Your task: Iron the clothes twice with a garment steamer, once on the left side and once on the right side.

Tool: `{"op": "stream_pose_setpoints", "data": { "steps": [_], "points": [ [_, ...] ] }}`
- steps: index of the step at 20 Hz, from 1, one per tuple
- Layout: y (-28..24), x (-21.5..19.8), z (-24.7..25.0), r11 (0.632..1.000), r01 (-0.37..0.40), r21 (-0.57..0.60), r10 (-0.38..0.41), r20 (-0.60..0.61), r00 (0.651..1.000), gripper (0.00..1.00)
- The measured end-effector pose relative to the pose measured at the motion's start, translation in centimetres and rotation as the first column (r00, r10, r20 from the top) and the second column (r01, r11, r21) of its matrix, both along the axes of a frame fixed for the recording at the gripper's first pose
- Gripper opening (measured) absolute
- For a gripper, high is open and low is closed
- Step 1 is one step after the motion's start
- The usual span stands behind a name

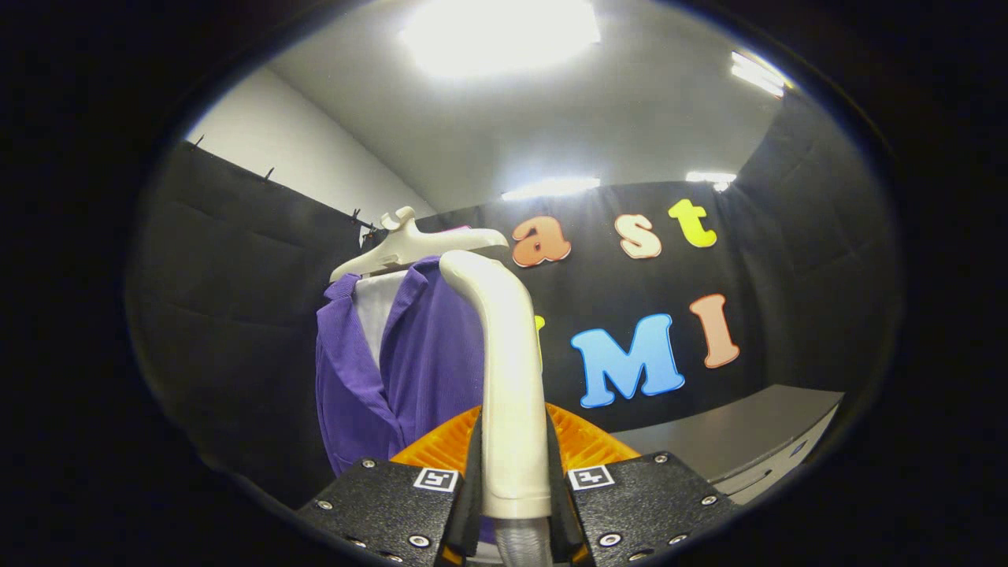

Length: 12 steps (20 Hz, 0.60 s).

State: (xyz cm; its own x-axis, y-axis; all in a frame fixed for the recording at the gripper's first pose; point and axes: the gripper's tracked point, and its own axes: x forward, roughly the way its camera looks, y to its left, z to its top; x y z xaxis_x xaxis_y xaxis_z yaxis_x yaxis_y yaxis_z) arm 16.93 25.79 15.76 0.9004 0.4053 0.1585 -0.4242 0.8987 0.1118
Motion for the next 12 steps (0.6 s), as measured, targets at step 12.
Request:
{"op": "stream_pose_setpoints", "data": {
  "steps": [12],
  "points": [
    [7.0, -0.4, -4.7, 0.985, -0.010, -0.170, 0.005, -0.034, 0.999, 0.36]
  ]
}}
